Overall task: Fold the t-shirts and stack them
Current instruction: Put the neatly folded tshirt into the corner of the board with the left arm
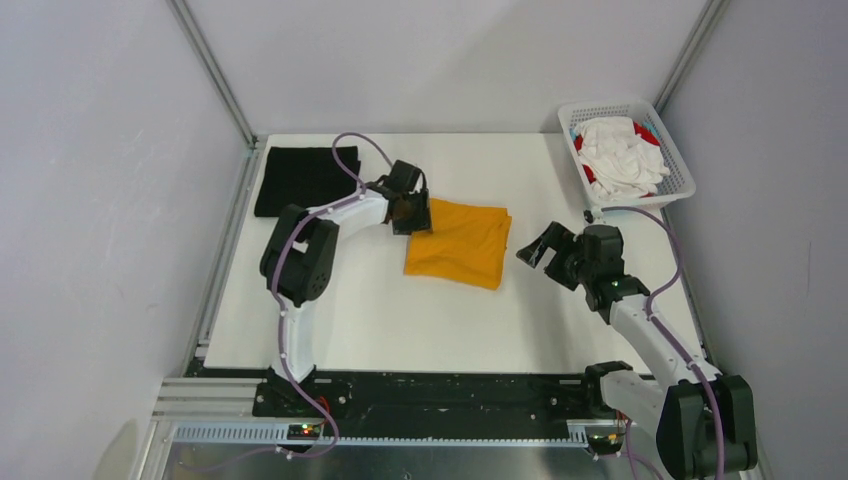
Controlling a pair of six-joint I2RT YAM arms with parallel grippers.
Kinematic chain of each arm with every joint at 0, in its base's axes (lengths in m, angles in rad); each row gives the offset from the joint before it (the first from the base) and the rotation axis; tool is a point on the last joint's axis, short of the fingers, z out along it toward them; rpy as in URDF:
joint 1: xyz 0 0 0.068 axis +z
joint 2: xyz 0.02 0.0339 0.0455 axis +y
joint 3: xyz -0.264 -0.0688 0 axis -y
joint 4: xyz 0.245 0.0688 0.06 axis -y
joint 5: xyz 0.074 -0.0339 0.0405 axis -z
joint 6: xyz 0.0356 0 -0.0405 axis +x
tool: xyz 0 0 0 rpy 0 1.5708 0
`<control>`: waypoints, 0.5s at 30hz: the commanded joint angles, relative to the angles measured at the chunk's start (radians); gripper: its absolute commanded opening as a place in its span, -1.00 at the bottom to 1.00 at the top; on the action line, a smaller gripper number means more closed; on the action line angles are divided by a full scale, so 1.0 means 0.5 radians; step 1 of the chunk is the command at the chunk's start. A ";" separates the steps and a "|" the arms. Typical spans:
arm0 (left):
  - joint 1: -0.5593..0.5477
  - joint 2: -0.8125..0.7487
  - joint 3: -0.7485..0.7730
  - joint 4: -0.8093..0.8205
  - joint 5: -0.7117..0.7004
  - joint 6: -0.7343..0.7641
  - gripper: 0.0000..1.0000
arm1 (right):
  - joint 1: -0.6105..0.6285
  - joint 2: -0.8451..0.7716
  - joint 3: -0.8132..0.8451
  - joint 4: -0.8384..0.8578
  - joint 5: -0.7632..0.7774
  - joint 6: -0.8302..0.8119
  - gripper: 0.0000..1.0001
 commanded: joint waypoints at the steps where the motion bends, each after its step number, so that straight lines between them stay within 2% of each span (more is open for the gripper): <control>1: -0.142 0.100 0.084 -0.148 -0.144 -0.015 0.06 | 0.004 0.004 0.003 0.038 0.044 -0.025 0.99; 5: -0.201 0.093 0.136 -0.264 -0.329 -0.093 -0.06 | 0.002 0.001 0.003 0.011 0.079 -0.027 0.99; 15: -0.260 0.150 0.161 -0.367 -0.210 -0.130 -0.61 | 0.001 -0.001 -0.003 0.038 0.049 -0.042 0.99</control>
